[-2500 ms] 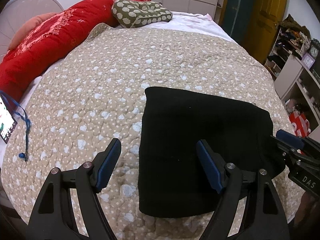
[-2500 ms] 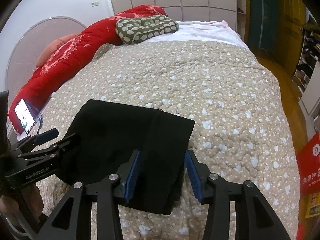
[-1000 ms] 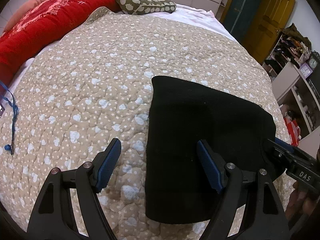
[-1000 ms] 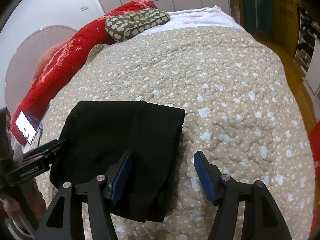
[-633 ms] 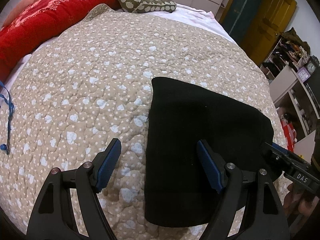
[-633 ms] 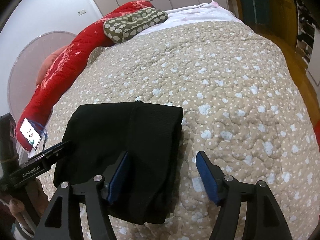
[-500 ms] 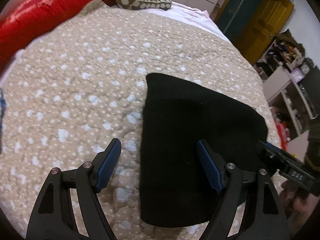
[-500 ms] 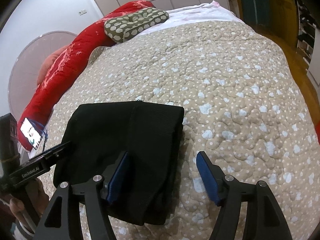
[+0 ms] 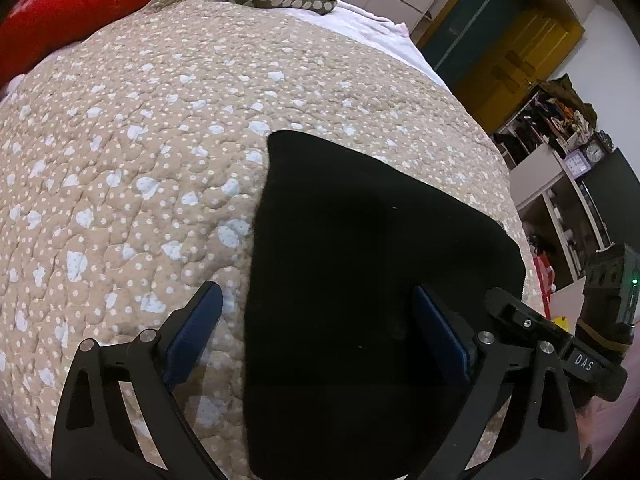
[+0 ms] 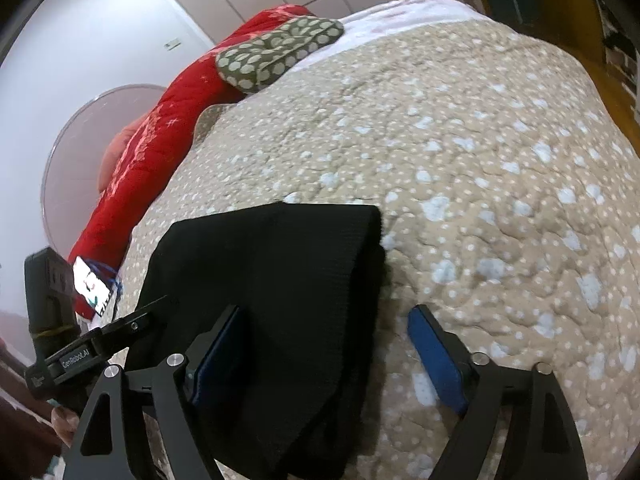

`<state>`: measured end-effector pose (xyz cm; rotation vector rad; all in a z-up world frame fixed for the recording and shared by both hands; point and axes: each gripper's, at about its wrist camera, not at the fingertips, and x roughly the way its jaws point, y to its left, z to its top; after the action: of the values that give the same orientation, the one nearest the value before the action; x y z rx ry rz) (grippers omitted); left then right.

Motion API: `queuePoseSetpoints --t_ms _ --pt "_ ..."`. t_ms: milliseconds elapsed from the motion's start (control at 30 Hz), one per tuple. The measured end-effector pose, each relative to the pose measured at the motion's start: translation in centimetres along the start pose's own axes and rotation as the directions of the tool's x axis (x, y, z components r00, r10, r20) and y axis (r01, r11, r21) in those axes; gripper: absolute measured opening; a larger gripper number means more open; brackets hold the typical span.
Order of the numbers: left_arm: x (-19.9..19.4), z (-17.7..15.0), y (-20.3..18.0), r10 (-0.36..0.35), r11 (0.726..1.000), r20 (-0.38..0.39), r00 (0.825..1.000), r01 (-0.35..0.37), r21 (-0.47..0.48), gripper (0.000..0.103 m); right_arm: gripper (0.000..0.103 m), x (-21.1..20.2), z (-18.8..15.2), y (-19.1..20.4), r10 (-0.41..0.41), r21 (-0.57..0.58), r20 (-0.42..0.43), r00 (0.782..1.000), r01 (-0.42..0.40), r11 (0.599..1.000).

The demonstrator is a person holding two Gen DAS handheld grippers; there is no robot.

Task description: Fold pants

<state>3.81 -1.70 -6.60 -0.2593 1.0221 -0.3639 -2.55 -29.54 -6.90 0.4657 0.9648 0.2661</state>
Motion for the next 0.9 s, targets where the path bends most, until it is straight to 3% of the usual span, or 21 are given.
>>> queuePoseSetpoints --t_ms 33,133,167,267,367,633,767,833,900 --pt "0.0 -0.1 -0.1 0.001 1.0 0.001 1.0 -0.001 0.001 0.095 0.063 0.1 -0.1 0.3 0.023 -0.009 0.005 1.0 -0.023 1.0" --pt "0.0 -0.2 -0.5 -0.006 1.0 0.002 1.0 0.006 0.009 0.084 0.061 0.2 -0.5 0.7 0.029 -0.013 0.033 0.999 -0.028 1.0" --pt "-0.1 -0.2 -0.7 -0.022 1.0 0.002 1.0 0.022 0.017 0.075 0.058 0.1 -0.6 0.7 0.03 -0.016 0.039 0.999 -0.03 0.999" --pt "-0.8 -0.5 -1.7 0.012 0.998 0.03 0.999 -0.014 0.069 0.063 0.048 -0.4 -0.5 0.8 0.039 -0.018 0.052 0.998 -0.038 0.999" --pt "-1.8 0.1 -2.8 0.02 0.992 0.06 0.998 -0.027 0.123 0.05 0.043 -1.3 -0.1 1.2 0.046 -0.044 0.063 0.997 -0.043 0.998" --pt "-1.4 5.5 -3.6 0.029 0.99 0.125 0.992 -0.046 0.136 0.049 0.042 -2.0 4.8 2.7 0.039 -0.101 0.13 0.991 -0.026 0.995" --pt "1.4 8.0 -2.7 0.065 0.991 0.097 0.993 -0.076 0.113 0.049 0.042 0.6 8.2 2.5 0.015 -0.102 0.138 0.99 -0.001 0.995" --pt "3.2 8.5 -2.0 0.097 0.99 0.06 0.993 -0.103 0.095 0.049 0.043 2.5 9.2 1.8 -0.007 -0.097 0.111 0.994 0.018 0.995" --pt "4.3 8.4 -1.2 0.089 0.993 0.048 0.995 -0.093 0.07 0.056 0.048 5.6 9.7 0.7 -0.075 -0.088 0.041 0.996 0.078 0.993"
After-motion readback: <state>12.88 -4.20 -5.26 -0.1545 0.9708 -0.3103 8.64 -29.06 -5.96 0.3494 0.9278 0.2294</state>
